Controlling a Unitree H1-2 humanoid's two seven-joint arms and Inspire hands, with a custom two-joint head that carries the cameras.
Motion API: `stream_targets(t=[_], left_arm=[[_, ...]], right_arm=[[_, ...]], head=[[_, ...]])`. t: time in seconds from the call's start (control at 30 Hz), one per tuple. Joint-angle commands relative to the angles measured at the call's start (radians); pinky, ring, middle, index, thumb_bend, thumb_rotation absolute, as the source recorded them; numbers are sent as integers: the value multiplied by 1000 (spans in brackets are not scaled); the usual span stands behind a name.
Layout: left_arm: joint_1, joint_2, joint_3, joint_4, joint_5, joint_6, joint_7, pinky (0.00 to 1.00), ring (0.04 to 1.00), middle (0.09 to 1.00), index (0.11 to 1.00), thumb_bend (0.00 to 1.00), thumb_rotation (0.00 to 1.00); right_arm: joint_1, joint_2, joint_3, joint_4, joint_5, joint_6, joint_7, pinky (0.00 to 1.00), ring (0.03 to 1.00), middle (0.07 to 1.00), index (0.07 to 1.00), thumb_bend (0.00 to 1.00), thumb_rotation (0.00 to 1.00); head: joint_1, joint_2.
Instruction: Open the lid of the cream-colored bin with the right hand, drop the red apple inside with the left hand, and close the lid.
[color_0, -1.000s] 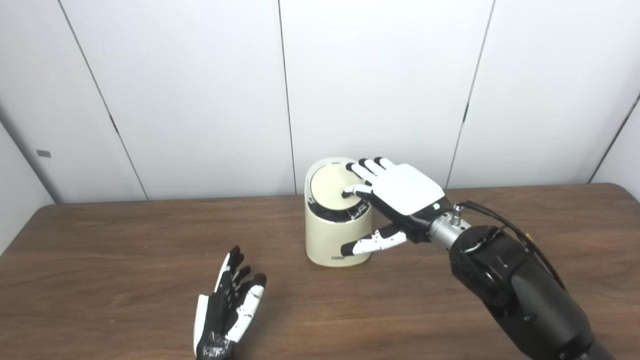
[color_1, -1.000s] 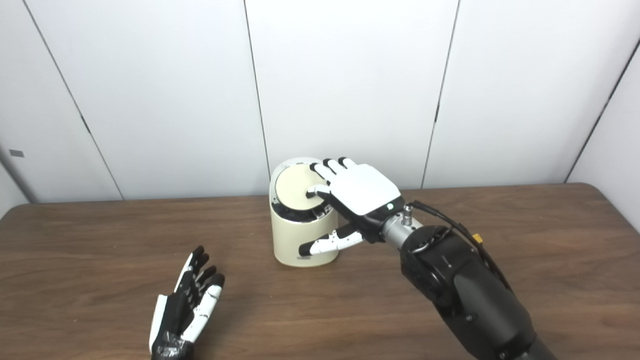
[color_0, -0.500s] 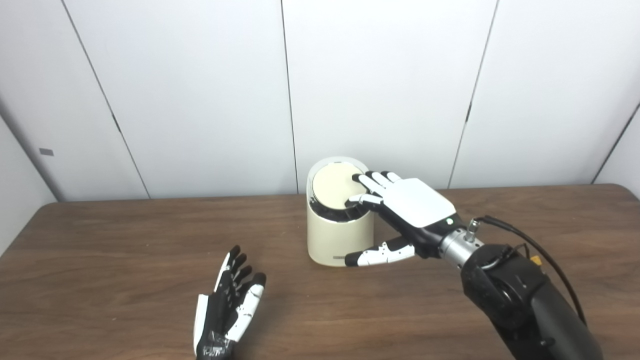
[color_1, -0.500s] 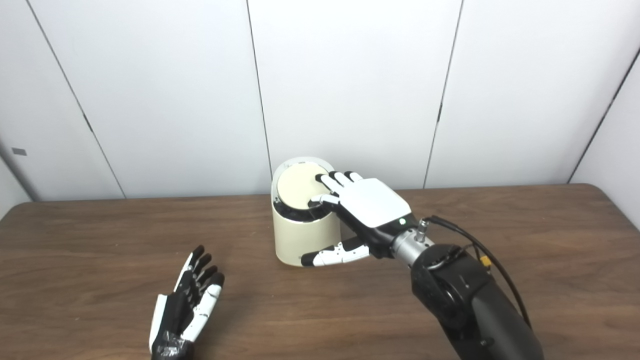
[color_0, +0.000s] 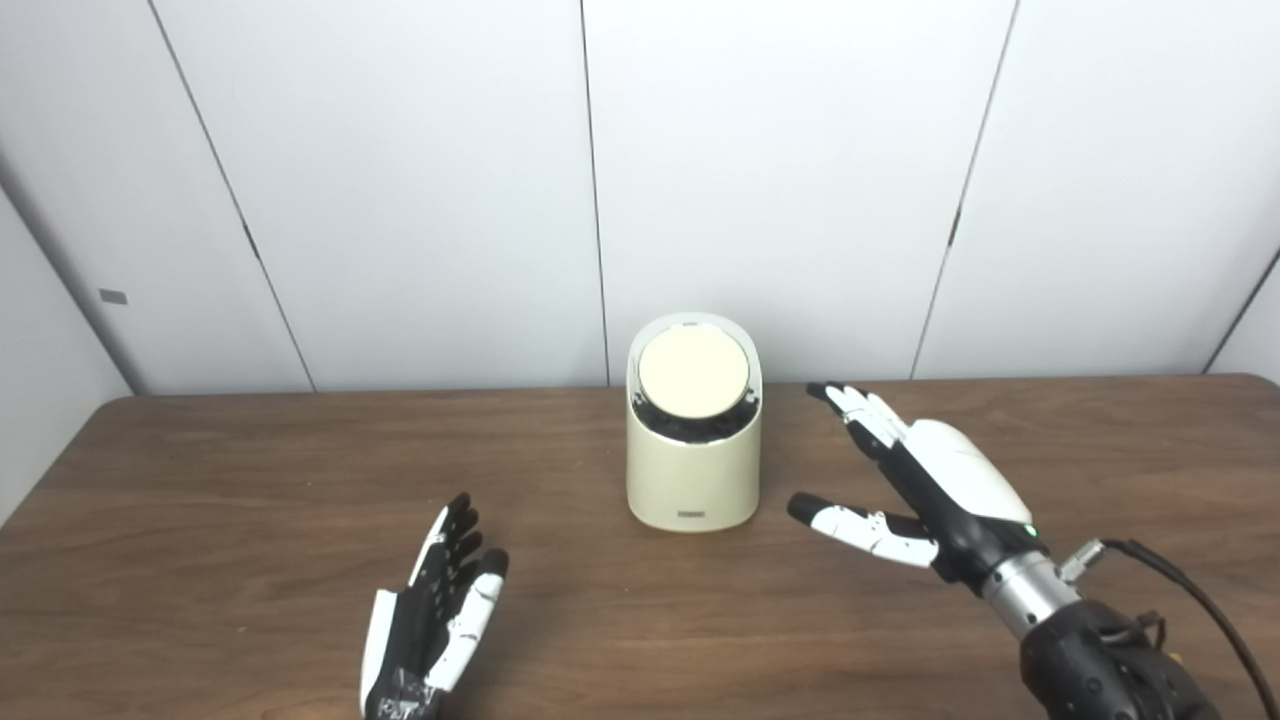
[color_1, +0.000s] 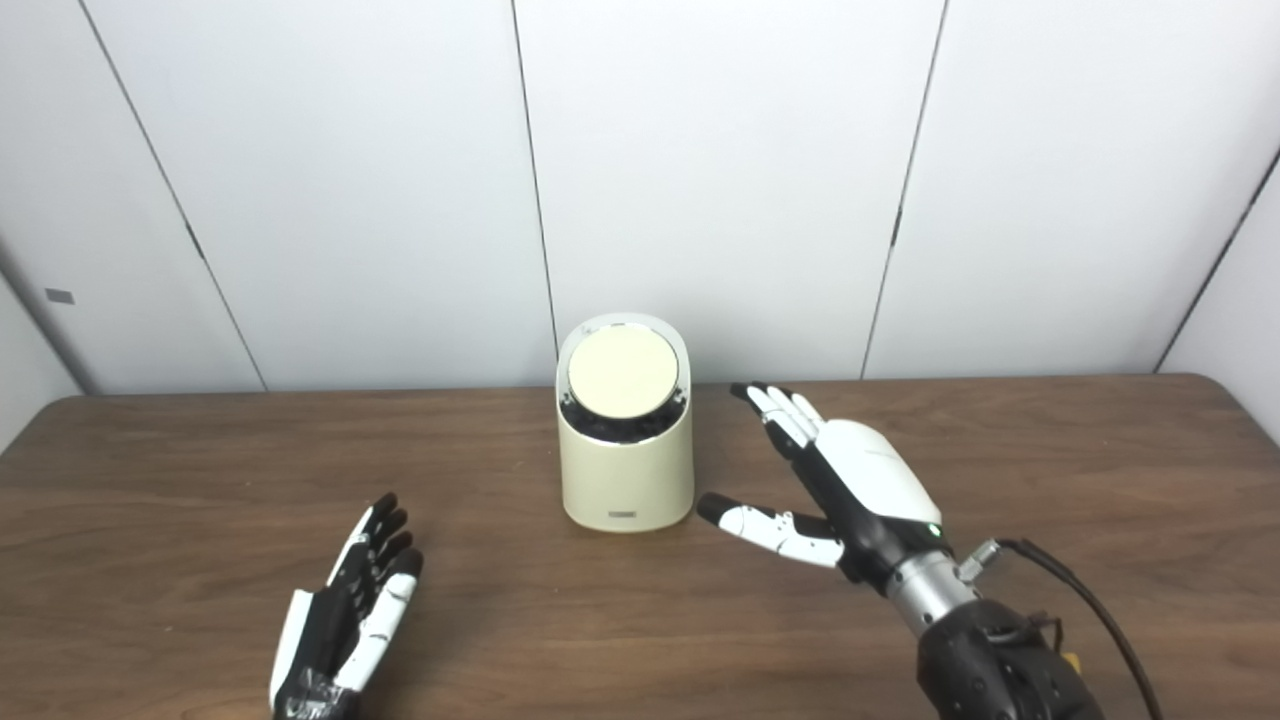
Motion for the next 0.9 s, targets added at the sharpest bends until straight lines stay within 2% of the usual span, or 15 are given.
stream_targets(t=[0.0, 0.03, 0.17, 0.23, 0.33, 0.4, 0.5, 0.63, 0.77, 0.87], left_arm=[[-4, 11, 3, -47, -17, -44, -9, 884, 924, 939, 973, 571, 736], [5, 19, 9, -57, -28, -40, -16, 887, 926, 938, 974, 569, 743], [33, 42, 32, -93, -65, -23, -34, 899, 921, 936, 963, 567, 742], [47, 50, 45, -103, -81, -17, -41, 907, 924, 942, 964, 563, 743], [65, 59, 56, -101, -86, -25, -48, 907, 922, 943, 963, 551, 752], [77, 59, 61, -91, -90, -39, -48, 910, 919, 941, 965, 534, 760], [97, 51, 70, -82, -100, -44, -45, 902, 910, 938, 965, 494, 764], [121, 48, 80, -54, -117, -76, -43, 912, 908, 938, 968, 480, 778], [133, 46, 95, -21, -136, -114, -42, 915, 915, 937, 966, 488, 765], [139, 46, 100, -5, -133, -129, -39, 902, 912, 935, 965, 495, 780]], right_arm=[[-16, 6, -22, -9, 49, -22, -51, 895, 996, 983, 975, 504, 942], [1, 13, -32, -2, 76, -22, -62, 880, 990, 982, 978, 479, 970], [50, 33, -54, 25, 150, -26, -105, 900, 987, 986, 978, 477, 976], [76, 58, -70, 42, 200, -16, -127, 903, 977, 991, 976, 501, 996], [110, 96, -81, 51, 230, 1, -163, 841, 919, 961, 960, 534, 1000], [138, 127, -88, 49, 249, 9, -188, 850, 911, 943, 947, 527, 1000], [177, 158, -99, 62, 299, -24, -230, 882, 918, 932, 931, 503, 1000], [218, 193, -126, 76, 406, -57, -258, 865, 926, 939, 928, 553, 1000], [244, 214, -156, 101, 520, -102, -267, 911, 958, 955, 931, 509, 1000], [256, 214, -163, 110, 552, -114, -280, 944, 970, 963, 941, 490, 1000]], head=[[0, 2], [0, 4], [-2, 6], [-6, 9], [-13, 11], [-17, 12], [-26, 19], [-35, 30], [-50, 40], [-58, 44]])
